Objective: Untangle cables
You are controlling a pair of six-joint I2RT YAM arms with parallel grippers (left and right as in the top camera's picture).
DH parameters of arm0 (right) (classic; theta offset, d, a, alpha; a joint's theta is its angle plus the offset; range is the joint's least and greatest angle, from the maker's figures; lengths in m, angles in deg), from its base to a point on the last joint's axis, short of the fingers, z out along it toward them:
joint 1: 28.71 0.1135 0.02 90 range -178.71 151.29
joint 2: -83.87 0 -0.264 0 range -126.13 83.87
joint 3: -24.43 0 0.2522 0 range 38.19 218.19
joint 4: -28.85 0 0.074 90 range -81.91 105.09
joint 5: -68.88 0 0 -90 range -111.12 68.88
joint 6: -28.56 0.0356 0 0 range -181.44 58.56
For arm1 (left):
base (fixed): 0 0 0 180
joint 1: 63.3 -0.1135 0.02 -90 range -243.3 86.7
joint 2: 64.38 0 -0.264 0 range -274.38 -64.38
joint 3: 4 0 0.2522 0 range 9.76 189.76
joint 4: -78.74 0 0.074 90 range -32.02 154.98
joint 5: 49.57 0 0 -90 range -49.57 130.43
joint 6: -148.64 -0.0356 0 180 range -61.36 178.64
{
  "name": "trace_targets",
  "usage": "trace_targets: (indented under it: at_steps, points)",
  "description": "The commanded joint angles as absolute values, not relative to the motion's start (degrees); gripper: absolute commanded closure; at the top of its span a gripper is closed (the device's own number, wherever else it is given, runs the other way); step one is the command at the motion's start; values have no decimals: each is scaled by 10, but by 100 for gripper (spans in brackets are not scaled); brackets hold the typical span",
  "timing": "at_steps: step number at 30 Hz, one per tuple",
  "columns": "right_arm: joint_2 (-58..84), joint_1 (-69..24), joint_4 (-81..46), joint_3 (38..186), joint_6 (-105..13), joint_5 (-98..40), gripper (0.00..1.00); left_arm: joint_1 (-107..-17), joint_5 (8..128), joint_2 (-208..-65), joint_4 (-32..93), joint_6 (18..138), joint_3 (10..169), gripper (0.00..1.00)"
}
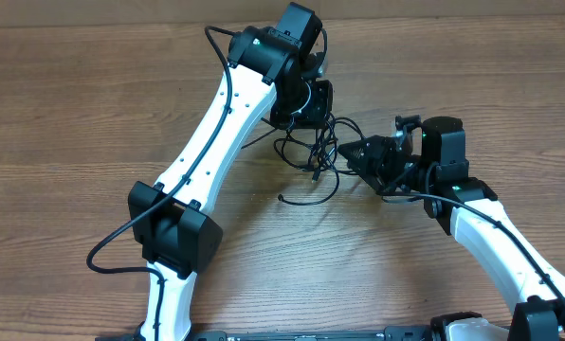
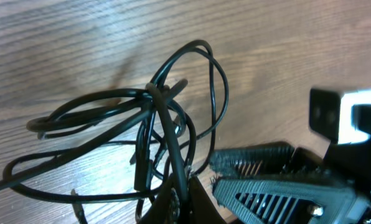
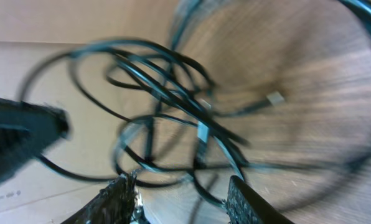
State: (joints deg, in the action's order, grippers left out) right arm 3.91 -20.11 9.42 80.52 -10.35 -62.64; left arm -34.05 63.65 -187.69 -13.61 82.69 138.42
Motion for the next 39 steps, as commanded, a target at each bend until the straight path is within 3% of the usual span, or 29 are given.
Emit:
trace_targets:
  at_steps: [1,7,20,28,39]
  points:
    - [50,-193,107,810,-53,-608,55,-337,677,-1861,-144,768,1395,96]
    - [50,-193,108,810,34,-582,55,-337,753,-1861,-135,735,1397,96]
    - [36,-131,92,810,33,-493,59,-342,902,-1861,-107,709,1419,96]
    - [2,-117,29,810,10,-386,70,-384,915,-1861,-119,729,1538,96]
    - [-19,-118,-3,810,-41,-334,71,-416,915,-1861,-119,756,1598,96]
